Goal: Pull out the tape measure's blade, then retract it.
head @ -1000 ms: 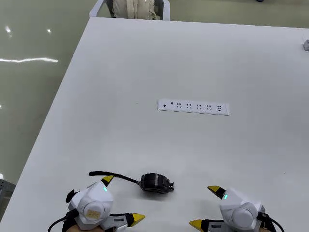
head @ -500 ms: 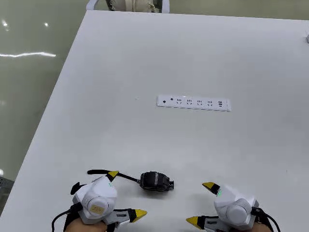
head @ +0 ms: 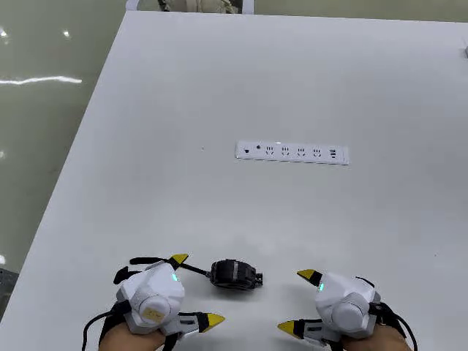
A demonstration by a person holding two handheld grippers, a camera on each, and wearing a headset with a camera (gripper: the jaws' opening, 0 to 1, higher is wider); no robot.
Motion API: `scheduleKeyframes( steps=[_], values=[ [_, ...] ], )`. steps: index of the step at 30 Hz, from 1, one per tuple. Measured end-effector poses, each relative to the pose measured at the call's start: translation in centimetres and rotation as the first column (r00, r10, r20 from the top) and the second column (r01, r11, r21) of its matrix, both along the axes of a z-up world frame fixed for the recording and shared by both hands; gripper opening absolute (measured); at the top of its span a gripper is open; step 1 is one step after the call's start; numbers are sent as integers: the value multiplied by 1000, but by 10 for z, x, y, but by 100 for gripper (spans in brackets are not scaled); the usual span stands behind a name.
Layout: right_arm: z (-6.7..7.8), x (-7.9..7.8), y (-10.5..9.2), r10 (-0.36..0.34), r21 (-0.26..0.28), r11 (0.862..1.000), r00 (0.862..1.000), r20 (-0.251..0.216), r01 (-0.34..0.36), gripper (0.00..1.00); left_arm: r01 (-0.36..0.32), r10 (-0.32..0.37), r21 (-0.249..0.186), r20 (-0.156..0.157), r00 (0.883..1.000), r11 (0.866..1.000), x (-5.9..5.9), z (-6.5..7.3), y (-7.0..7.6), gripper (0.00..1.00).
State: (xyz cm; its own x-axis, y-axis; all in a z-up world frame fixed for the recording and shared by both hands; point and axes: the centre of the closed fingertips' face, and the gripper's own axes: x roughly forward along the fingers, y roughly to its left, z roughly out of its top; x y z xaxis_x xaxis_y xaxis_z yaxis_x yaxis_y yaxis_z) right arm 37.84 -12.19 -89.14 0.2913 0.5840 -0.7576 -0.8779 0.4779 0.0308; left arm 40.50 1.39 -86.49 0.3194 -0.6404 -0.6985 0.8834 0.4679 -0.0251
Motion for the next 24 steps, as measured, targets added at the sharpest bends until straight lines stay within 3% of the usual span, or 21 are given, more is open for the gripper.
scheduleKeyframes(
  steps=[24],
  values=[
    [-16,14,19,108,-23,994,994,-7,-109,55,130,-131,45,11,991,990,9,-8,-19,73]
  ],
)
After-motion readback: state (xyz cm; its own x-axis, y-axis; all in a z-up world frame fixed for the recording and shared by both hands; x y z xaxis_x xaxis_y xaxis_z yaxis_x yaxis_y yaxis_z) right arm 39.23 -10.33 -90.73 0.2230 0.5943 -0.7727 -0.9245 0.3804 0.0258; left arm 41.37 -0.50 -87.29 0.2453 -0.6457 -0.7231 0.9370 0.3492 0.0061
